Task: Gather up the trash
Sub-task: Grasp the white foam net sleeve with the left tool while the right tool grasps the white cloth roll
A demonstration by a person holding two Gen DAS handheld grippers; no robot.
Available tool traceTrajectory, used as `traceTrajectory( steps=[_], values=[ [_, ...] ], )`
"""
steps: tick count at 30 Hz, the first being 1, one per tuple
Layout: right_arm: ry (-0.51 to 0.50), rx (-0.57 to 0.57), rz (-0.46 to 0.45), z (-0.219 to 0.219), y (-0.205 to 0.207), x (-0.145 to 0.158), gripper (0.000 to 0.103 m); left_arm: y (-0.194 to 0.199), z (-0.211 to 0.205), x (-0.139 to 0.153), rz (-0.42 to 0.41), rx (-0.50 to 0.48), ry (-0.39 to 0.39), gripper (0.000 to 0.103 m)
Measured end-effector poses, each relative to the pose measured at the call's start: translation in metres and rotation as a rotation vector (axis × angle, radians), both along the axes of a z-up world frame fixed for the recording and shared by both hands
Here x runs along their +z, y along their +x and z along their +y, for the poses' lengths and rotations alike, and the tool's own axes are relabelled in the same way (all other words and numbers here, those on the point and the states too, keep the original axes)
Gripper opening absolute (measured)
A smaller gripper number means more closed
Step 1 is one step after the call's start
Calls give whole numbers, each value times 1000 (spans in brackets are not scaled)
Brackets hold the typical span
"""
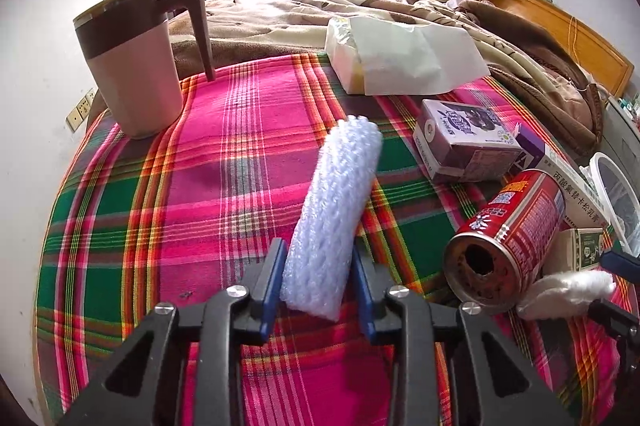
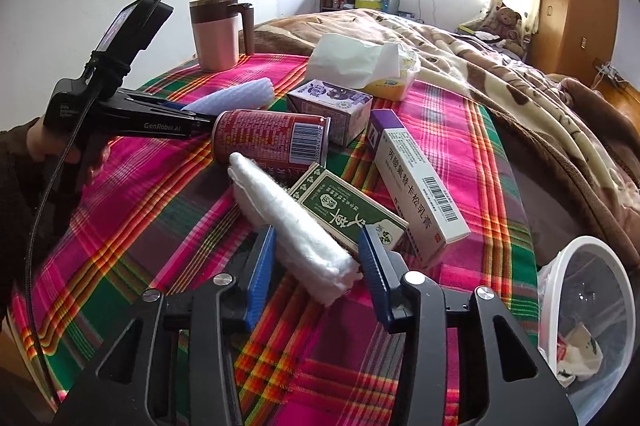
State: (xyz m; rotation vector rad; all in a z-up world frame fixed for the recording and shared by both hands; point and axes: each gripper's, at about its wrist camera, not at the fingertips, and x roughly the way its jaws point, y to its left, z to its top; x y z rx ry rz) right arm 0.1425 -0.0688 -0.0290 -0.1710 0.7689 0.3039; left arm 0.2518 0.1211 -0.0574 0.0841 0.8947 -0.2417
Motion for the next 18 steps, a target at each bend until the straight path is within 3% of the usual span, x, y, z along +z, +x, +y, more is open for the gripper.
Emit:
traceTrajectory(
  steps=[2, 11, 18],
  values=[
    [10, 2, 8, 0, 0, 0, 34, -2, 3, 0, 2, 13, -13, 29],
    [70, 15, 43, -8, -3, -3, 19, -25, 7, 2, 10, 26, -54, 29],
    [116, 14, 44, -14, -9, -1, 14, -52, 3, 12, -16, 27, -63, 29]
  ],
)
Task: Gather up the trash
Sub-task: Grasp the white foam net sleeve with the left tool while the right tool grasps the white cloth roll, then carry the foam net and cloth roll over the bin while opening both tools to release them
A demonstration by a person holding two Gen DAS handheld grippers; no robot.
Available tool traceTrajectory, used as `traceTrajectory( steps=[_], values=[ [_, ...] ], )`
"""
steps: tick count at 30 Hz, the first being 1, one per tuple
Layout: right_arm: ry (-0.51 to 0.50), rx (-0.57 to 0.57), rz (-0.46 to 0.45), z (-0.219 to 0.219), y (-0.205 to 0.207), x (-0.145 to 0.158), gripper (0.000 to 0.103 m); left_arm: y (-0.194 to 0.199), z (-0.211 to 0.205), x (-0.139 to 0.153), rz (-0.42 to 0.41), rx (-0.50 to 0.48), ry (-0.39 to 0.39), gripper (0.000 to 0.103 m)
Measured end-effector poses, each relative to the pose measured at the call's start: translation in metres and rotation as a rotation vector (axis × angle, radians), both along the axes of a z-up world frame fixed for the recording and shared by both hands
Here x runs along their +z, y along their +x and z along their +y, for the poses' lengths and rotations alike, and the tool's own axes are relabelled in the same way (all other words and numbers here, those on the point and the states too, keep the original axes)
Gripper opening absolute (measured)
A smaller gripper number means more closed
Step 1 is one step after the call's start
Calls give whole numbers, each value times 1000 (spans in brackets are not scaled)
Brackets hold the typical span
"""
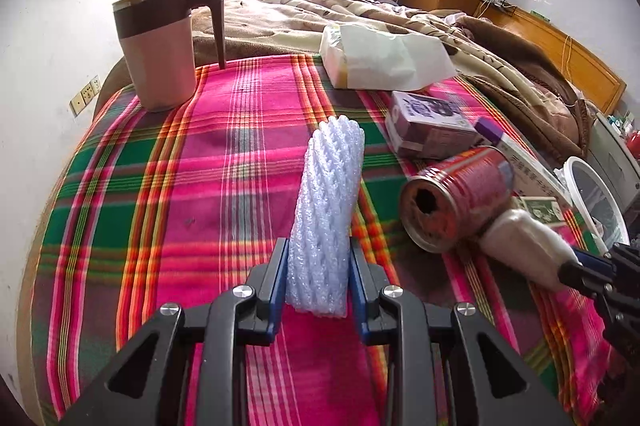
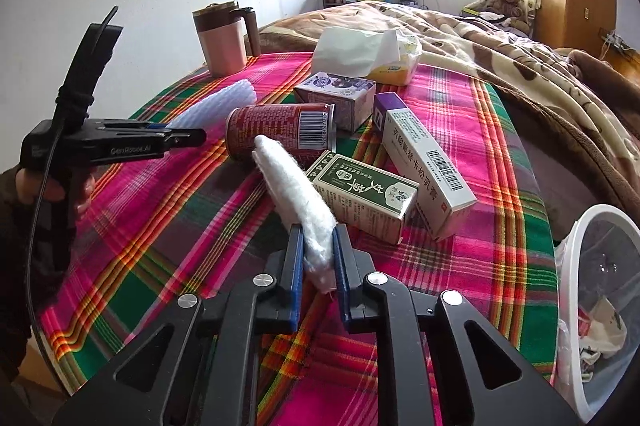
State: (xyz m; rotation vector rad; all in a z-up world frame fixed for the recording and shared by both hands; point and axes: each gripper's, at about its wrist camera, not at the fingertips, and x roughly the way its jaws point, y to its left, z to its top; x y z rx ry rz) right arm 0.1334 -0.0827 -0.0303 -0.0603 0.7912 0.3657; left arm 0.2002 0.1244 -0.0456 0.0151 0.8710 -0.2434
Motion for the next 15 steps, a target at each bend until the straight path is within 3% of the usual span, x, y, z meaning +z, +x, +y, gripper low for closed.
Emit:
traceTrajectory(
  steps=[15],
  values=[
    [113, -62, -43, -29, -17, 18, 13, -46, -7, 33, -75, 19, -57, 29]
  ],
)
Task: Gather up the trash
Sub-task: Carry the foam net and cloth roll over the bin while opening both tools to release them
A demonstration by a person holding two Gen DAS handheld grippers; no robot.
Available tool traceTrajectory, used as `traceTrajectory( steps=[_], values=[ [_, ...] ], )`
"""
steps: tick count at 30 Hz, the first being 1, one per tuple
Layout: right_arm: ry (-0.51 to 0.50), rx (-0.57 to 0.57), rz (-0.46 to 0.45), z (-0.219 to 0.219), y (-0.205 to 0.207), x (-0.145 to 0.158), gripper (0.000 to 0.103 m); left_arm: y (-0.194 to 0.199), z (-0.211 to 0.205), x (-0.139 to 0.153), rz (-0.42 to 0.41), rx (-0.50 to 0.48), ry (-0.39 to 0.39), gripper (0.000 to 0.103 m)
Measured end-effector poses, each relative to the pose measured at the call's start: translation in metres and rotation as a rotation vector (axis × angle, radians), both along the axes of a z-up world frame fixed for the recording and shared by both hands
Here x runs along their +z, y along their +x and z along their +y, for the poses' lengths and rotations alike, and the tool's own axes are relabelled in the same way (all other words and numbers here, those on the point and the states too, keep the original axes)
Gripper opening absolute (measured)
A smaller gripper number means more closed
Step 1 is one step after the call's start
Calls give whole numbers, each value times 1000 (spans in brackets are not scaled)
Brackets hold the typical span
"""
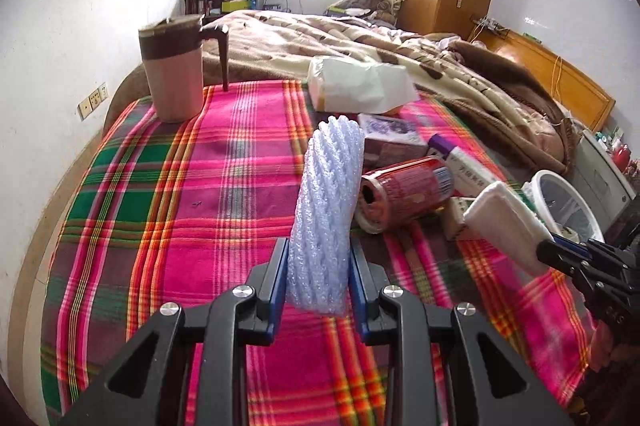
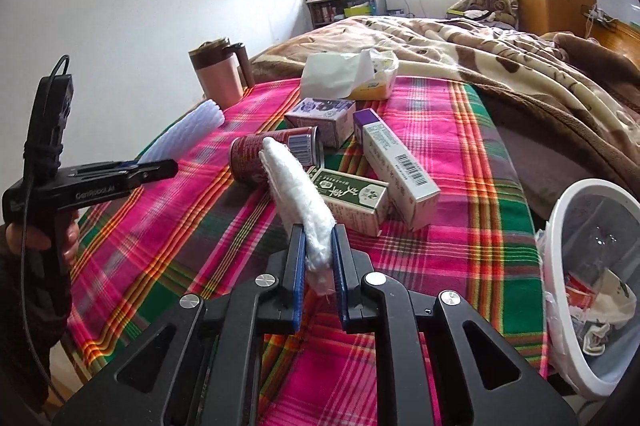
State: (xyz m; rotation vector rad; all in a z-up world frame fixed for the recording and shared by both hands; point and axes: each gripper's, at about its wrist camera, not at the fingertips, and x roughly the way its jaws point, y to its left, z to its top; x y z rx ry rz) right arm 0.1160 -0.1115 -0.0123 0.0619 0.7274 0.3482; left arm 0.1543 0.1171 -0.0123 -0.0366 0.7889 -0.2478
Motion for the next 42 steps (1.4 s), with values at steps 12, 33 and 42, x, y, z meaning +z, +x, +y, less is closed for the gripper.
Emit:
traceTrajectory(
  steps=[12, 33, 42],
  values=[
    [23, -99, -64, -36, -20, 17, 13, -29, -32, 18, -48, -22, -22, 29],
    [42, -314, -132, -115, -48, 32, 13, -49, -161, 45, -115, -239, -40, 29],
    [49, -428, -122, -153, -55, 30, 13, -53, -216, 47, -118, -322, -37, 29]
  ],
)
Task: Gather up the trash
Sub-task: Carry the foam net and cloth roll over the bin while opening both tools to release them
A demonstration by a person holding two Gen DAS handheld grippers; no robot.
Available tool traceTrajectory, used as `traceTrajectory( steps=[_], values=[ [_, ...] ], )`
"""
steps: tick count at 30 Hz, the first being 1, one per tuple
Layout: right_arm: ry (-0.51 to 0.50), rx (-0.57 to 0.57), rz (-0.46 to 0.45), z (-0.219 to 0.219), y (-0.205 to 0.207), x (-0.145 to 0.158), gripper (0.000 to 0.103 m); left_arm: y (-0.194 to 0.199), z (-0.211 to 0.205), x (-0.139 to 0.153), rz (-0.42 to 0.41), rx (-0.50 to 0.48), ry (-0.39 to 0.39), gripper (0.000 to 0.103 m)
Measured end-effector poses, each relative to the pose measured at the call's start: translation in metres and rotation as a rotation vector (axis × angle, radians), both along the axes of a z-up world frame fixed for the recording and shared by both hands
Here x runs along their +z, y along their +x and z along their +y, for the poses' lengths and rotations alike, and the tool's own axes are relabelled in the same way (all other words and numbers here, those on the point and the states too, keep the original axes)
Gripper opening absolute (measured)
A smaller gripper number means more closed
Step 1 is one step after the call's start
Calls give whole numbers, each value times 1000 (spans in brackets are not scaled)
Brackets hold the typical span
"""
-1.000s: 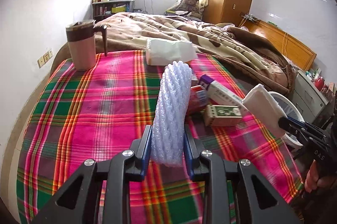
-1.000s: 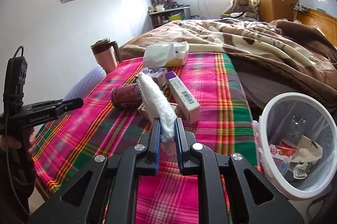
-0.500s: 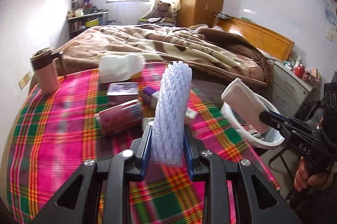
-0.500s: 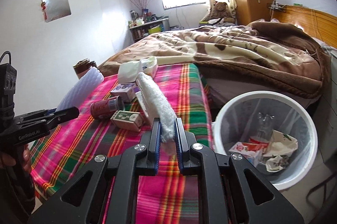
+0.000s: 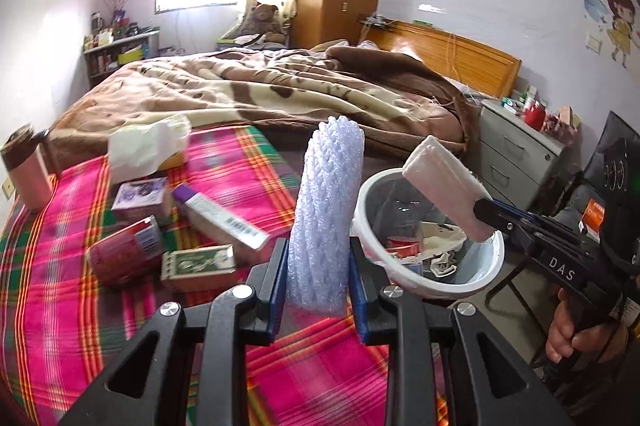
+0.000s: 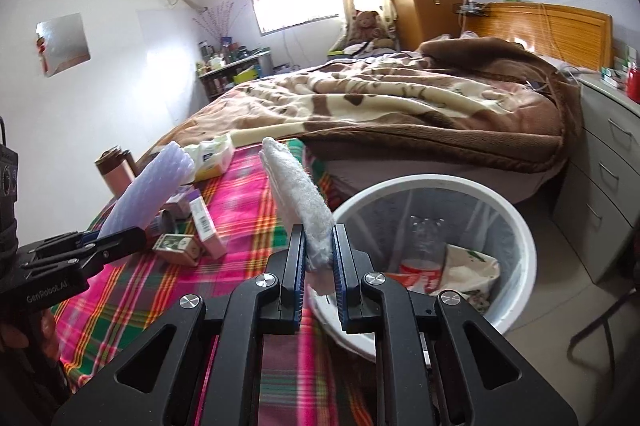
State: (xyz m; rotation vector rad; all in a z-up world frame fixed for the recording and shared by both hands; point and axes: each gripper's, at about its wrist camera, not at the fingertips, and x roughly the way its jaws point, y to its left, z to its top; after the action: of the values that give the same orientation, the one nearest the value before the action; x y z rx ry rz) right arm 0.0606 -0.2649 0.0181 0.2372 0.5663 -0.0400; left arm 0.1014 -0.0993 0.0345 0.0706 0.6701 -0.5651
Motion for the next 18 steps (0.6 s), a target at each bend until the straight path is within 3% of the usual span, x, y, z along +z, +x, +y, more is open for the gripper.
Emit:
traceTrajectory(
  steps=[18],
  values=[
    [-36, -172, 47, -43, 1, -12, 13, 7, -94, -15, 50, -140, -5, 29]
  ],
)
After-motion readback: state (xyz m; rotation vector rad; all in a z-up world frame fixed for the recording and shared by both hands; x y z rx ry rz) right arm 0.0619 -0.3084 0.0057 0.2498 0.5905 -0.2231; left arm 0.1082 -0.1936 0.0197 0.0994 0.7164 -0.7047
